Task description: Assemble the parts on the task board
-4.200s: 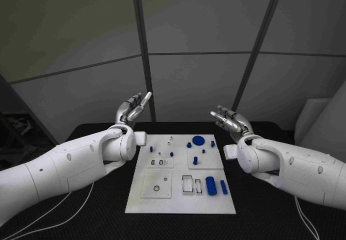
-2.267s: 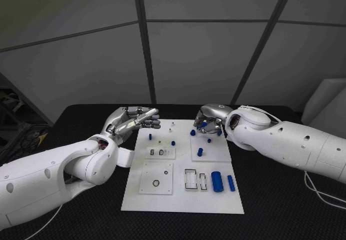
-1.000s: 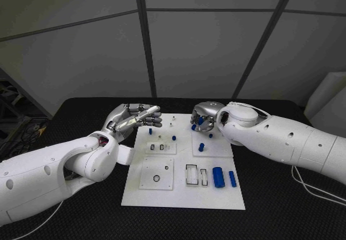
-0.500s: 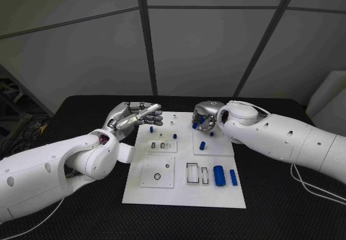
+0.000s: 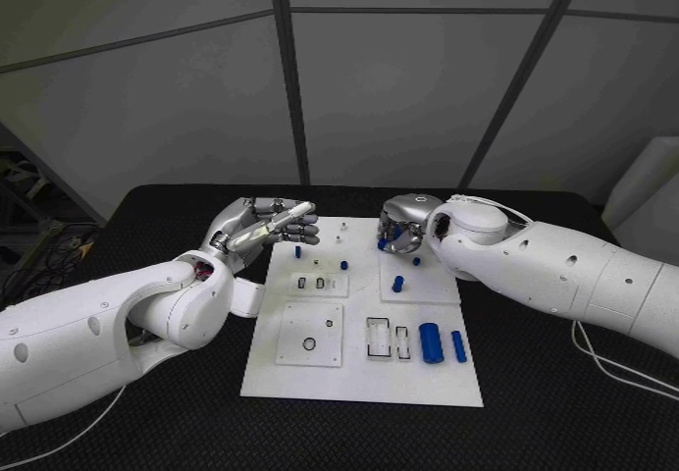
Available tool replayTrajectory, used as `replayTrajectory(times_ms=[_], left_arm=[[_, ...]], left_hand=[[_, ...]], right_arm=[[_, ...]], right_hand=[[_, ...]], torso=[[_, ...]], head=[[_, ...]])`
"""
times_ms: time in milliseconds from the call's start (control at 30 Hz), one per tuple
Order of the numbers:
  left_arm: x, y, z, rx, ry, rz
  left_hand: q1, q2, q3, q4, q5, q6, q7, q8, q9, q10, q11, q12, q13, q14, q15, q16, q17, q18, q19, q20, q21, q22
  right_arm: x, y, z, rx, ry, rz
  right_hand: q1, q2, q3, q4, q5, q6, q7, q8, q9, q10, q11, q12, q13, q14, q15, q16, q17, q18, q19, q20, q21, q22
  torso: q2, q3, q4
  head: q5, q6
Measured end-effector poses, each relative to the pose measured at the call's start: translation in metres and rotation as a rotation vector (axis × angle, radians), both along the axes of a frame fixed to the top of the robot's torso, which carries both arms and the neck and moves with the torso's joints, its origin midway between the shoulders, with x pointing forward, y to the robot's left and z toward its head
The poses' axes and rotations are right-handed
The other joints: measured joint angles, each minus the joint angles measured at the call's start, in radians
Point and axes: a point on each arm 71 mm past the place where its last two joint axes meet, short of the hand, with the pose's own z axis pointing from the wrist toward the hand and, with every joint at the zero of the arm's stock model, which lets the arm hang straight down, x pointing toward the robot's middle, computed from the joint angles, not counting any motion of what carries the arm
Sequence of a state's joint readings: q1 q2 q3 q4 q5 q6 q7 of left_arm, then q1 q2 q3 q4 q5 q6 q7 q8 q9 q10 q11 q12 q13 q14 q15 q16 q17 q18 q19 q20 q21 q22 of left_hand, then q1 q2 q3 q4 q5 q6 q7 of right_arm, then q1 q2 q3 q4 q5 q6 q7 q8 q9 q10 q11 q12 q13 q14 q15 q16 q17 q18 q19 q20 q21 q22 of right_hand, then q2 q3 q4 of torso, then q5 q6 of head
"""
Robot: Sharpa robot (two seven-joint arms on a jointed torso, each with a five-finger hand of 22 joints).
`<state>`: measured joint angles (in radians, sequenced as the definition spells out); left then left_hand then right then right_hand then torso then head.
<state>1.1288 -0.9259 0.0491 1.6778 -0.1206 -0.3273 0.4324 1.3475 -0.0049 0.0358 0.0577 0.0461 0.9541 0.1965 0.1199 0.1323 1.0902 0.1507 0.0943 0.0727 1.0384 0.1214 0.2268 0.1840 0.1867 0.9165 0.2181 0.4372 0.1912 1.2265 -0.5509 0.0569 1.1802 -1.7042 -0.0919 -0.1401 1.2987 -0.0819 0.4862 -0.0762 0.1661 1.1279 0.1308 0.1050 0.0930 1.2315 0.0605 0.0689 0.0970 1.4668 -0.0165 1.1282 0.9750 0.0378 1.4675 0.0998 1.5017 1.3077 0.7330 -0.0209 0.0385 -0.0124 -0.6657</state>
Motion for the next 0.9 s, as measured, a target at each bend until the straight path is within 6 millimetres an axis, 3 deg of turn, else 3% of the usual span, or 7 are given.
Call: replayTrajectory(times_ms=[433, 900], left_arm=[[0.002, 0.006, -0.001, 0.008, 0.004, 0.014], [0.002, 0.006, -0.001, 0.008, 0.007, 0.014]], left_hand=[[0.000, 0.000, 0.000, -0.006, 0.000, 0.000, 0.000, -0.006, 0.000, 0.000, 0.000, -0.006, 0.000, -0.004, -0.004, 0.005, 0.004, 0.000, 0.000, 0.000, 0.000, 0.001], [0.000, 0.000, 0.000, -0.011, 0.000, -0.004, 0.004, -0.006, 0.000, 0.000, 0.000, -0.006, 0.000, -0.007, 0.000, 0.005, 0.007, 0.000, 0.000, 0.000, 0.004, 0.002]], right_arm=[[-0.003, 0.003, 0.010, 0.067, -0.110, -0.019], [0.013, 0.026, 0.014, 0.119, -0.184, -0.073]], right_hand=[[-0.008, 0.016, -0.018, 0.018, -0.010, 0.003, 0.003, 0.002, 0.000, 0.016, -0.009, 0.000, 0.006, -0.004, -0.003, 0.005, 0.000, 0.000, 0.000, -0.007, 0.000, 0.000], [-0.016, 0.024, -0.032, 0.032, -0.026, 0.002, 0.002, 0.002, 0.000, 0.016, -0.009, -0.003, 0.007, -0.004, -0.003, 0.008, -0.001, 0.000, 0.000, -0.007, 0.000, 0.000]], torso=[[0.000, -0.0013, 0.0004], [0.004, -0.0023, 0.0026]], head=[[0.006, 0.014], [0.012, 0.028]])
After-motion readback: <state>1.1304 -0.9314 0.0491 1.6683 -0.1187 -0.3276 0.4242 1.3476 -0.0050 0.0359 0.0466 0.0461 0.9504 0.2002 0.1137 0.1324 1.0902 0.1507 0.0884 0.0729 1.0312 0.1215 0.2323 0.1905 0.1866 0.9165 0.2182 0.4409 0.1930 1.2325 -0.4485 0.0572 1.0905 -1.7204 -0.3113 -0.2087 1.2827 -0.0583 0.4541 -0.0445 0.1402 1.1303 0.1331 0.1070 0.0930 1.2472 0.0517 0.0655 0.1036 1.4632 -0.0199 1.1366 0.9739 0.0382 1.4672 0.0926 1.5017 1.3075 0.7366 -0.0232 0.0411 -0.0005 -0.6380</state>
